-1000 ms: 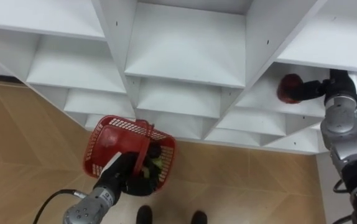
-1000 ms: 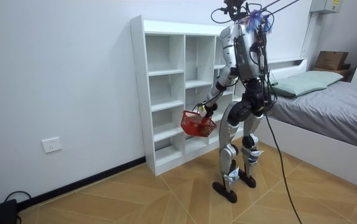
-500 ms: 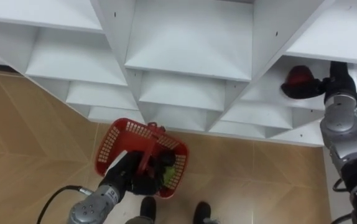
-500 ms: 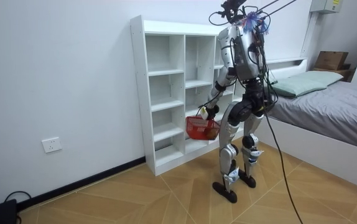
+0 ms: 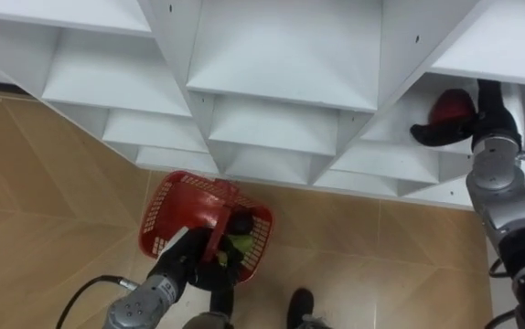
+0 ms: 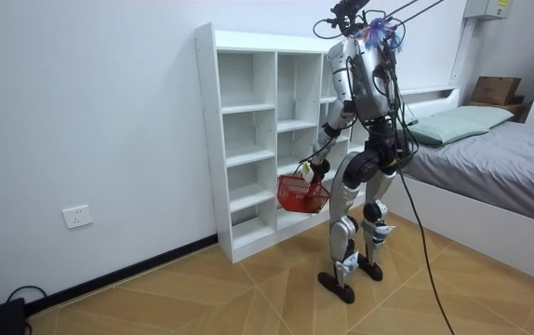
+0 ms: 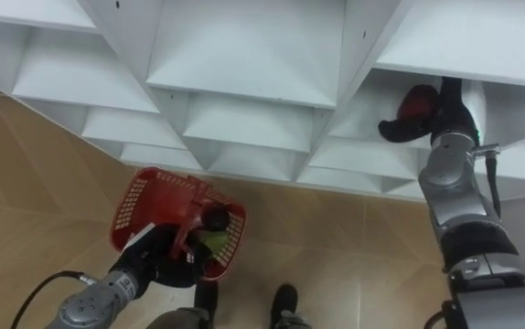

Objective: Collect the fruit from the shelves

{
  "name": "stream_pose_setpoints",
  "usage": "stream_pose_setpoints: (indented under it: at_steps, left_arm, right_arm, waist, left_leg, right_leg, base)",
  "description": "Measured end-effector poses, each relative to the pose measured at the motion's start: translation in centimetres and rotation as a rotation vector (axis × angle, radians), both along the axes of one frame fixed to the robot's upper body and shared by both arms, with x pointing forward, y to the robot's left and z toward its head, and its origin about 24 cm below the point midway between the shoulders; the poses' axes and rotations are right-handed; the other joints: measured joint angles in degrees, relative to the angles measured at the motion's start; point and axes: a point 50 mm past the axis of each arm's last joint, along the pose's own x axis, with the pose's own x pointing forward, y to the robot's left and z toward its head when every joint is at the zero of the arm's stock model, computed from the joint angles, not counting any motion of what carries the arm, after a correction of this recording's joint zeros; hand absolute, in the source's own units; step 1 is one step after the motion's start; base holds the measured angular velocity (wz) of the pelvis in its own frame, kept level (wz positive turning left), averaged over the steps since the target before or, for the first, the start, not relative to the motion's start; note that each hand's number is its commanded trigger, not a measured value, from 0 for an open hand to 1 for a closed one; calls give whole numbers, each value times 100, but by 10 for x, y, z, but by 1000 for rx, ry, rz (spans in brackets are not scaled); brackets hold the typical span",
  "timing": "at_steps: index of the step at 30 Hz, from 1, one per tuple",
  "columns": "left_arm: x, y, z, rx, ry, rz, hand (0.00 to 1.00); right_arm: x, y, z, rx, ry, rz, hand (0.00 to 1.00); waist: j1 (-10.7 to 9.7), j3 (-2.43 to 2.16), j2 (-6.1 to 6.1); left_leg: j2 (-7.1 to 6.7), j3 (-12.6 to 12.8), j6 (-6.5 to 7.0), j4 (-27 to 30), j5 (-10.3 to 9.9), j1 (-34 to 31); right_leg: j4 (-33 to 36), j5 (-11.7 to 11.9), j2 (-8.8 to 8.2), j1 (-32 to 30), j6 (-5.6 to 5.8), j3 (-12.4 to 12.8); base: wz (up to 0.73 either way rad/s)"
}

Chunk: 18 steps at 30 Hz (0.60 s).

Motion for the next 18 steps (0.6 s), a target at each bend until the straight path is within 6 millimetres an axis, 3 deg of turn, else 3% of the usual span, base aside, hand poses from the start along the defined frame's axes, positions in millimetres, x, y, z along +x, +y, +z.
stream_pose_setpoints:
  at_steps: [10,11,13,17,18]
  left_arm:
    - [1,-2,0,8,-9,24,100]
    - [1,-2,0,8,-10,24,100]
    - [1,-2,0,9,-10,24,100]
    - [3,-2,1,9,-14,23,100]
    - [3,-2,1,9,-16,23,100]
  right_arm:
    - [-1,-2,1,-9,-19,-36,0]
    - [-1,-2,1,-9,-19,-36,11]
    - [-1,-2,1,-10,-19,-36,53]
    - [-1,-2,1,-13,-25,-45,96]
    - [-1,-2,1,-13,-25,-47,100]
  waist:
    - [24,28,-6]
    - [35,35,-6]
    - [45,41,-3]
    - [47,63,-7]
    - [47,67,-9]
  left_leg:
    - [-11,6,9,0,17,0]
    - [-11,7,8,-1,17,-1]
    - [-11,7,8,-2,17,-6]
    - [-12,7,9,-2,17,-20]
    - [-12,7,9,-1,17,-21]
  right_leg:
    - [-2,2,-17,0,-2,-2]
    - [-2,2,-17,0,-2,-3]
    - [-6,1,-18,0,-2,-5]
    - [-13,0,-22,-4,0,-5]
    - [-12,0,-23,-5,1,-6]
  base:
    - [0]
    - [0]
    - [0]
    - [0]
    - [0]
